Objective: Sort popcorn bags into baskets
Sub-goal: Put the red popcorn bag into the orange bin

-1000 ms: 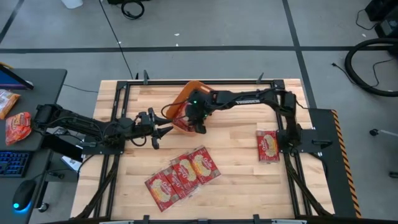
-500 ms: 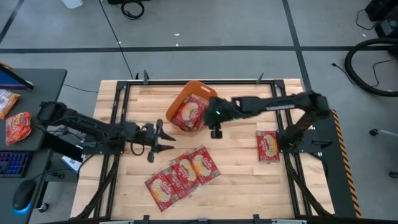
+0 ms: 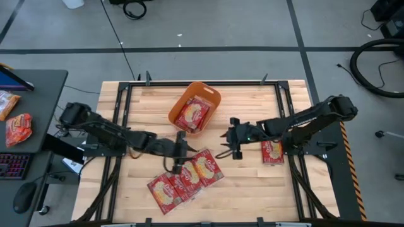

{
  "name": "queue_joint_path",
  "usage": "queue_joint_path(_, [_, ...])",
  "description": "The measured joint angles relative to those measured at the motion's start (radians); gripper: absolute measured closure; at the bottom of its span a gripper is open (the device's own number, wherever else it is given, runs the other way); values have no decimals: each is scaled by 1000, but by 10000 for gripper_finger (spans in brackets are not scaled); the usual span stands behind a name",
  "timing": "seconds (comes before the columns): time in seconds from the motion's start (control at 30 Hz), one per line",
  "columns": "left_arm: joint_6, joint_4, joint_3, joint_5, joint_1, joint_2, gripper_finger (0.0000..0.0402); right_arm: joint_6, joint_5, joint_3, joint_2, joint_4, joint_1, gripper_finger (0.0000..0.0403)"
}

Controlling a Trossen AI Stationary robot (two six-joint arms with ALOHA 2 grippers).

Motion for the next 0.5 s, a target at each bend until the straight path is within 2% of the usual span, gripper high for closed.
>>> queue_joint_path(0.1, [-56, -173, 85, -5, 0, 58, 251, 19, 0, -53, 16, 47, 16, 243])
queue_joint_path(0.3, [-57, -460, 223, -15, -42, 156, 246, 26, 0, -103, 87, 118, 30, 243])
queue_joint_path(0.5, [-34, -658, 306, -73, -143, 203, 194, 45, 1, -107, 160, 204, 30, 243])
